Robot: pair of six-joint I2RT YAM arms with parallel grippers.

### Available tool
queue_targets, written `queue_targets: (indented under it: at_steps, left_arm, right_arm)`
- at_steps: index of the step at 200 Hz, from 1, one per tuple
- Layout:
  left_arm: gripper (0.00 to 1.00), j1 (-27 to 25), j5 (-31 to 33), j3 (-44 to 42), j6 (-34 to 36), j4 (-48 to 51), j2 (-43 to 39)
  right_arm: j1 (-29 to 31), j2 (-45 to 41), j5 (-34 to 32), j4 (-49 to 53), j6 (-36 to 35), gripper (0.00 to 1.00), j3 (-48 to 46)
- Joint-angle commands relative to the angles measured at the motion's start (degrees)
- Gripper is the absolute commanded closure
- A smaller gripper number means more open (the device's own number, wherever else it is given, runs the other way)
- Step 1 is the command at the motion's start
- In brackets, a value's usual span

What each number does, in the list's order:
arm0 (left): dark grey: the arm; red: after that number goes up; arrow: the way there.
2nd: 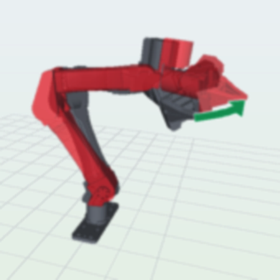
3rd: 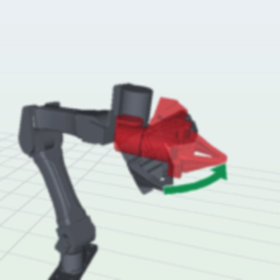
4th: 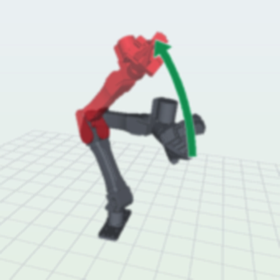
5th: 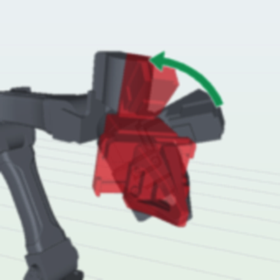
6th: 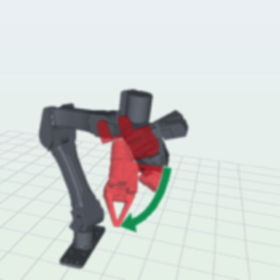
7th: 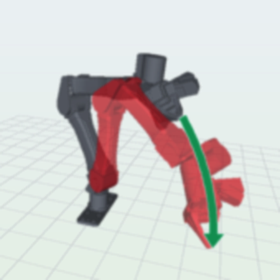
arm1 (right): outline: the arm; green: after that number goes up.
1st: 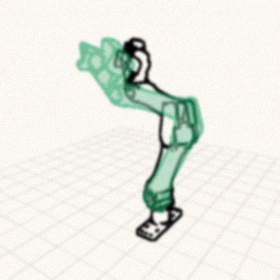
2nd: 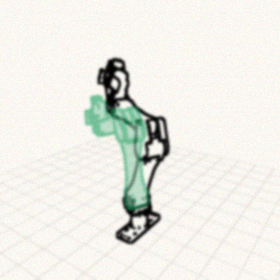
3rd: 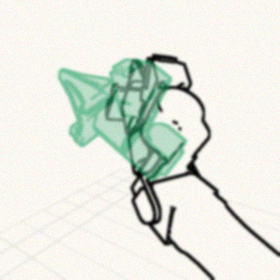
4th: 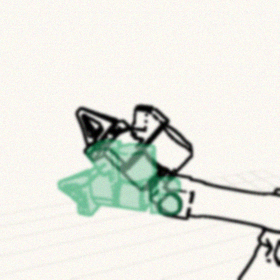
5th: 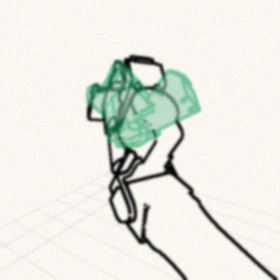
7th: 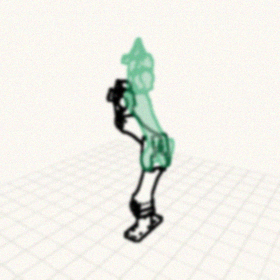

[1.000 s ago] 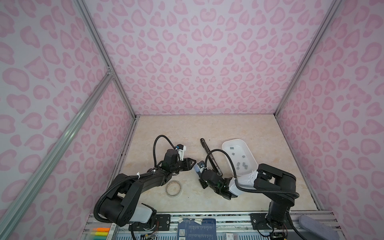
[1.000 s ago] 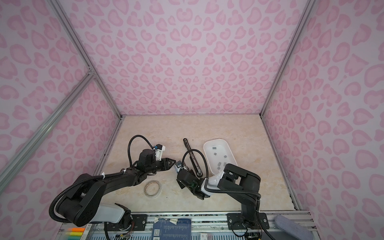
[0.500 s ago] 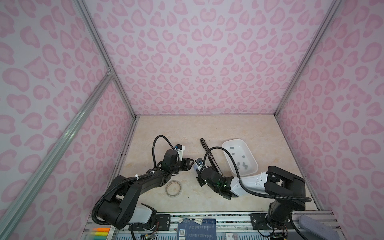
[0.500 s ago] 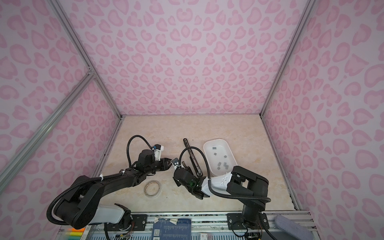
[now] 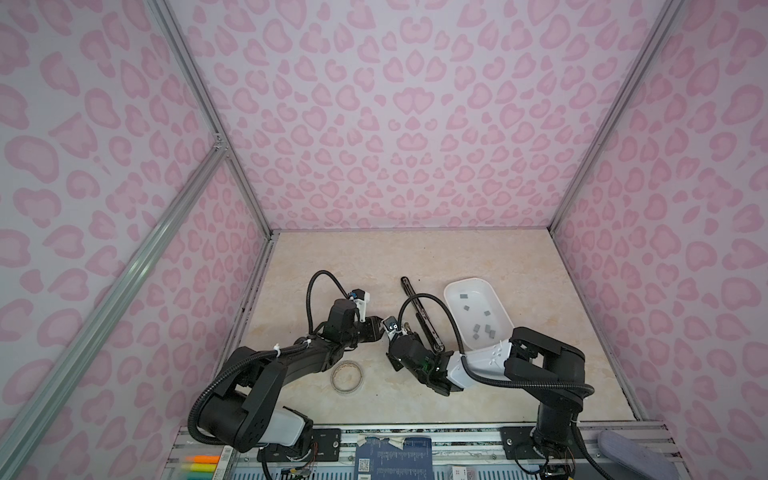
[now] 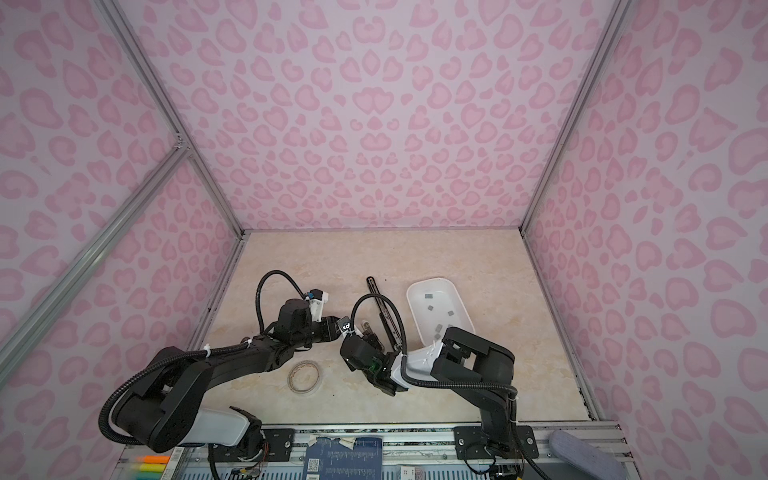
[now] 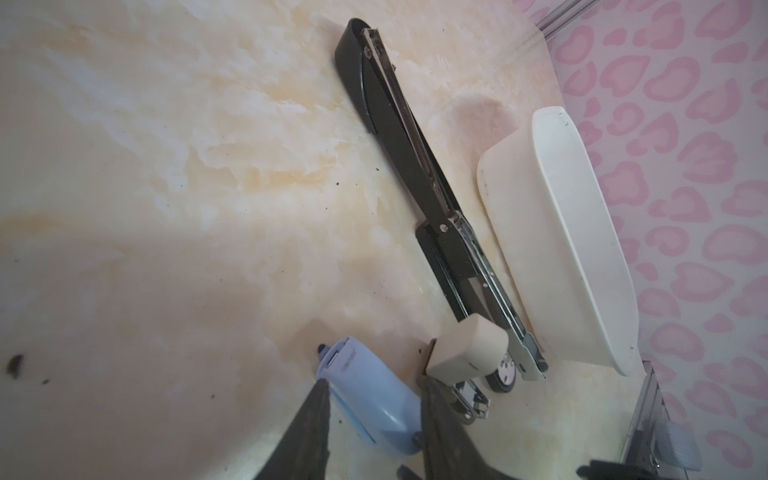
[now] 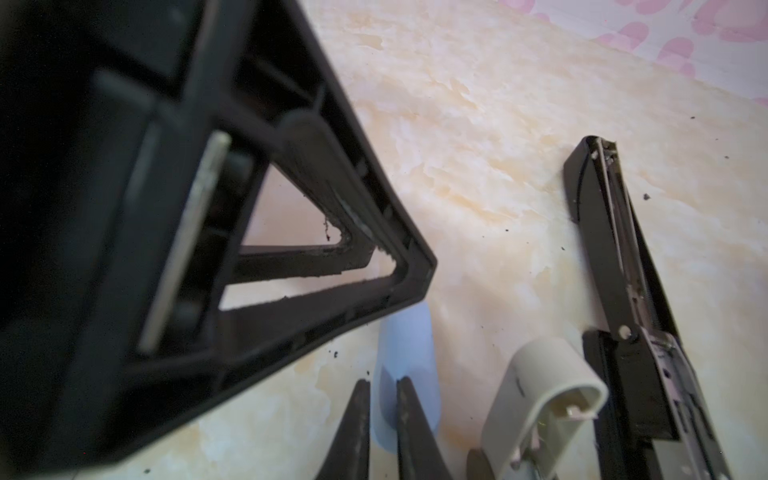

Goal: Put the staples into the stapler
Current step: 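Press the light-blue stapler's lid down with the left gripper while the right steadies it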

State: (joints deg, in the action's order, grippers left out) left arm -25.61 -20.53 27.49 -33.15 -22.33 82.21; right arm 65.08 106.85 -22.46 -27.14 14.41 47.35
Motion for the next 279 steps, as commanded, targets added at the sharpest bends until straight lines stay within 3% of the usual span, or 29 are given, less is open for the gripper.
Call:
queue_targets:
  at_steps: [1,124,178,225,249,279]
  left_arm:
    - [0.62,0.03,0.32,0.59,0.43,-0.59,0.4]
    - [0.63,-0.02,0.41,0.62,0.28,-0.95,1.02]
    - [0.63,0.03,2.01,-0.08,0.54,-0.02,-1.03]
    - [0.62,0.02,5.25,-2.09,1.24,1.12,-6.45]
    - [0.6,0.02,7.01,-3.43,1.15,0.82,-9.19]
    - [0.59,0.03,11.98,-5.08,0.2,1.53,-14.25]
  right_arm:
    - [-0.13,1.12,-0.03,1.9,1.03,0.85,-0.59]
    - [-1.52,6.66,4.82,-4.59,6.17,0.87,-3.87]
    - [-1.93,-1.51,4.32,1.7,2.28,0.81,0.15]
    - [-1.79,-9.87,3.21,3.98,2.74,0.75,-3.92]
    - [-1.97,-9.13,3.37,6.14,1.58,0.68,-2.44]
    - [-3.2,-4.75,4.53,12.83,4.16,0.71,5.72]
